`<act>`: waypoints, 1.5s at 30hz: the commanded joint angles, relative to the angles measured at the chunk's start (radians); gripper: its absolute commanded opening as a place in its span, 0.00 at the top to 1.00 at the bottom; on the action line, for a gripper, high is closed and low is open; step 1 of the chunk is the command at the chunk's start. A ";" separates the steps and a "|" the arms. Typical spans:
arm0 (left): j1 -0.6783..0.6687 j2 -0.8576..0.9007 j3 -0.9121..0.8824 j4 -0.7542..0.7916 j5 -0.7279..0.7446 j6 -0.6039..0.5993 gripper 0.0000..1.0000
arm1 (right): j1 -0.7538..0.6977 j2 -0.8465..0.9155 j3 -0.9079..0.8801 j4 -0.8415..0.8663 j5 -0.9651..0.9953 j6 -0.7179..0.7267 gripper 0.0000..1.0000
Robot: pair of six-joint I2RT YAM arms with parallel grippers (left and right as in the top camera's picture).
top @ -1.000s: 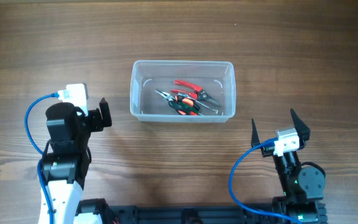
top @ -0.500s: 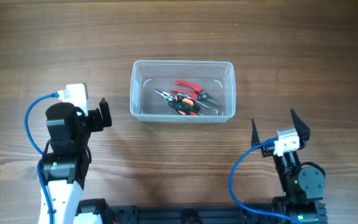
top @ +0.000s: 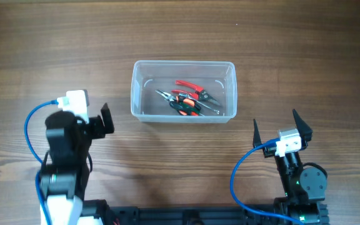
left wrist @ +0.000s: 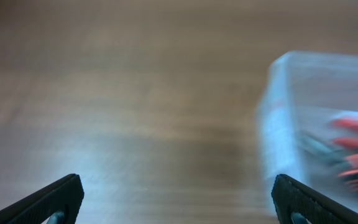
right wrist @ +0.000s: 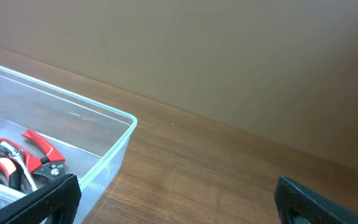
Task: Pack container
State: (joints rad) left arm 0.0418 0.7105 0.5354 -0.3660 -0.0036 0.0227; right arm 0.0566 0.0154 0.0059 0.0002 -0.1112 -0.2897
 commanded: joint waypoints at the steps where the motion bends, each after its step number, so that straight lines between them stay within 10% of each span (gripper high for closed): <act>1: -0.049 -0.236 -0.039 0.003 0.149 -0.135 0.00 | 0.005 -0.013 -0.001 0.005 0.017 0.002 0.00; 15: -0.068 -0.637 -0.510 0.458 0.063 -0.218 0.00 | 0.005 -0.013 -0.001 0.005 0.017 0.002 0.00; 45: -0.178 -0.684 -0.530 0.295 0.092 -0.218 0.00 | 0.005 -0.013 0.000 0.005 0.017 0.002 0.00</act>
State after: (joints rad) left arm -0.1303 0.0368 0.0105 -0.0673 0.0738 -0.1822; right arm 0.0566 0.0151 0.0059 0.0002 -0.1108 -0.2897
